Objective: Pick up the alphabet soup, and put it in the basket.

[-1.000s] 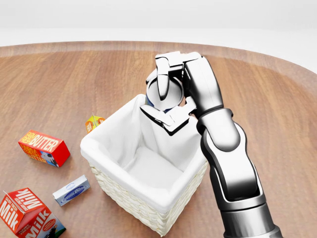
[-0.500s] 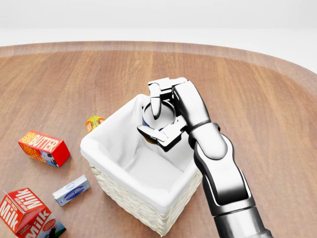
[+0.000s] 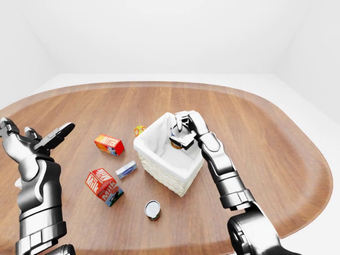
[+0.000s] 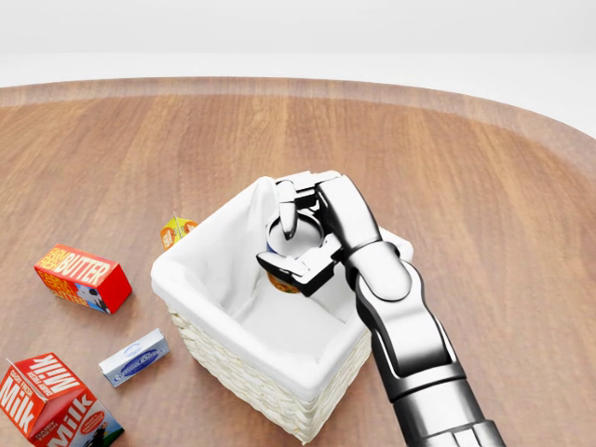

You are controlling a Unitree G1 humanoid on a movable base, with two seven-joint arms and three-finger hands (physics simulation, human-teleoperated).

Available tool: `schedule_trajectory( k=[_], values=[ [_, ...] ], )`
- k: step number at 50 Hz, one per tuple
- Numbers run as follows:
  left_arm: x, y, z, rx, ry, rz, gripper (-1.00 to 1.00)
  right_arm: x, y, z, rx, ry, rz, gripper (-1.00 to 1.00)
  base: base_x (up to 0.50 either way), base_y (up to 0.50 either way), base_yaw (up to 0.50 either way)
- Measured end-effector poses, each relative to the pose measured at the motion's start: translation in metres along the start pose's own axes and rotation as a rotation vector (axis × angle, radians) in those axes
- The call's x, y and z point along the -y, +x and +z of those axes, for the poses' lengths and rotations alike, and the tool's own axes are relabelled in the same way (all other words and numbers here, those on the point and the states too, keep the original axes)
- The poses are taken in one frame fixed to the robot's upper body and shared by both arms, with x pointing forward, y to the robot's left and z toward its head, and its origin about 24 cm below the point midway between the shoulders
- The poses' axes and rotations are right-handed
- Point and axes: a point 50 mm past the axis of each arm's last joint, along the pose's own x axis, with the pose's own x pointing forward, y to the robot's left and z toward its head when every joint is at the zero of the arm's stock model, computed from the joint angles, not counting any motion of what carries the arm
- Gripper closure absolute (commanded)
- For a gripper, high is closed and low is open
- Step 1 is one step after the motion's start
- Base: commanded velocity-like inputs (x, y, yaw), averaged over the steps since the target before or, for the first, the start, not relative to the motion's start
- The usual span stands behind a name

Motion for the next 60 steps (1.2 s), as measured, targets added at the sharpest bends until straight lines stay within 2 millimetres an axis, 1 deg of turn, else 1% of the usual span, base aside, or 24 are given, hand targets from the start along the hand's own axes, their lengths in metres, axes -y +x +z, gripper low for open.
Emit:
schedule_trajectory(
  k=[20, 31, 34, 39, 40, 41, 42, 44, 45, 46, 56, 60],
  values=[
    [0.0, 0.0, 0.0, -0.001, 0.001, -0.002, -1.0, -0.006, 0.007, -0.026, -0.133, 0.031, 0.018, 1.0, 0.0, 0.0, 0.0],
    [0.0, 0.0, -0.002, -0.007, 0.004, -0.003, -1.0, -0.008, 0.009, -0.027, -0.147, 0.03, 0.021, 1.0, 0.0, 0.0, 0.0],
    [0.001, 0.0, -0.003, -0.01, 0.006, -0.002, -1.0, -0.008, 0.01, -0.027, -0.146, 0.028, 0.021, 0.95, 0.0, 0.0, 0.0],
    [0.001, 0.0, -0.003, -0.012, 0.006, -0.002, -1.0, -0.009, 0.01, -0.025, -0.14, 0.028, 0.023, 0.95, 0.0, 0.0, 0.0],
    [0.001, 0.0, -0.003, -0.012, 0.006, -0.002, -1.0, -0.009, 0.01, -0.025, -0.138, 0.028, 0.024, 0.78, 0.0, 0.0, 0.0],
    [0.001, 0.0, -0.003, -0.011, 0.006, -0.002, -1.0, -0.009, 0.01, -0.024, -0.137, 0.027, 0.023, 0.69, 0.0, 0.0, 0.0],
    [0.0, 0.0, -0.003, -0.01, 0.005, -0.002, -1.0, -0.009, 0.01, -0.024, -0.135, 0.026, 0.023, 0.36, 0.0, 0.0, 0.0],
    [0.0, 0.0, -0.002, -0.008, 0.005, -0.002, -1.0, -0.009, 0.01, -0.023, -0.133, 0.025, 0.022, 0.36, 0.0, 0.0, 0.0],
    [0.0, 0.0, -0.002, -0.007, 0.004, -0.002, -1.0, -0.009, 0.01, -0.023, -0.132, 0.026, 0.023, -0.85, 0.0, 0.0, 0.0],
    [0.0, 0.0, -0.002, -0.007, 0.004, -0.002, -1.0, -0.009, 0.01, -0.022, -0.129, 0.028, 0.024, -1.0, 0.0, 0.0, 0.0],
    [0.0, 0.0, -0.001, -0.003, 0.003, -0.002, -1.0, -0.009, 0.012, -0.018, -0.109, 0.038, 0.02, -1.0, 0.0, 0.0, 0.0],
    [0.0, 0.0, -0.001, -0.005, 0.004, -0.003, -1.0, -0.009, 0.011, -0.012, -0.082, 0.033, 0.019, -1.0, 0.0, 0.0, 0.0]
  ],
)
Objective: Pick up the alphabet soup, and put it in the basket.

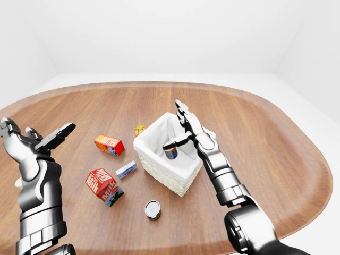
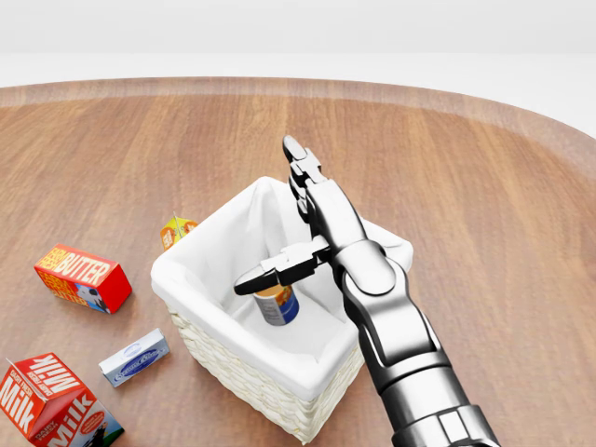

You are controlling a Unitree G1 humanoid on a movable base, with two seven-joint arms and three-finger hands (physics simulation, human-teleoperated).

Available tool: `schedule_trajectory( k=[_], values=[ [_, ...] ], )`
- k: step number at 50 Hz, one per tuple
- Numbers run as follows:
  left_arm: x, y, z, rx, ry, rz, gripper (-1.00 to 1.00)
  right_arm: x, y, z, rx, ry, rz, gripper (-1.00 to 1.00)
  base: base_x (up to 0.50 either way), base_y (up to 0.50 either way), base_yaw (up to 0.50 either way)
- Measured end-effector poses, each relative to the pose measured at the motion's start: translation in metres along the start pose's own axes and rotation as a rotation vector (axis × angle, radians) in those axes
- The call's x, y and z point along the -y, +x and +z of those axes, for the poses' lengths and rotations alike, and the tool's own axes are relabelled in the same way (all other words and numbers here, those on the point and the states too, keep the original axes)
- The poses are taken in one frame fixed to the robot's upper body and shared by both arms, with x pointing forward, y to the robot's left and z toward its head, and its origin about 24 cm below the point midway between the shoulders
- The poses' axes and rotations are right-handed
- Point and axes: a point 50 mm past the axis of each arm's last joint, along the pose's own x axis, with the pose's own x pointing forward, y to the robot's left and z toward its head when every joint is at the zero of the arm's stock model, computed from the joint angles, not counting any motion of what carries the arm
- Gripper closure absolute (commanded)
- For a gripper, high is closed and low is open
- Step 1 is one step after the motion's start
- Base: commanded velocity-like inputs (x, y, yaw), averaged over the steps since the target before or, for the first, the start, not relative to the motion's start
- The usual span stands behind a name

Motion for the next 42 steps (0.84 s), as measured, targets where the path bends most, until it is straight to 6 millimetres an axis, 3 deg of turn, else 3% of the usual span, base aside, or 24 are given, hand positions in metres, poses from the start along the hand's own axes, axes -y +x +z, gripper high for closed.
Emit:
schedule_trajectory(
  k=[9, 26, 42],
  values=[
    [0.0, 0.0, 0.0, 0.002, -0.001, -0.001, -1.0, -0.001, -0.004, 0.023, 0.105, -0.03, 0.001, -1.0, 0.0, 0.0, 0.0],
    [0.0, -0.001, 0.001, 0.006, -0.003, 0.0, -1.0, -0.014, -0.022, 0.093, 0.404, -0.16, 0.033, -1.0, 0.0, 0.0, 0.0],
    [0.0, 0.0, 0.0, -0.002, -0.002, 0.008, -1.0, -0.022, -0.039, 0.132, 0.574, -0.24, 0.045, -1.0, 0.0, 0.0, 0.0]
  ],
)
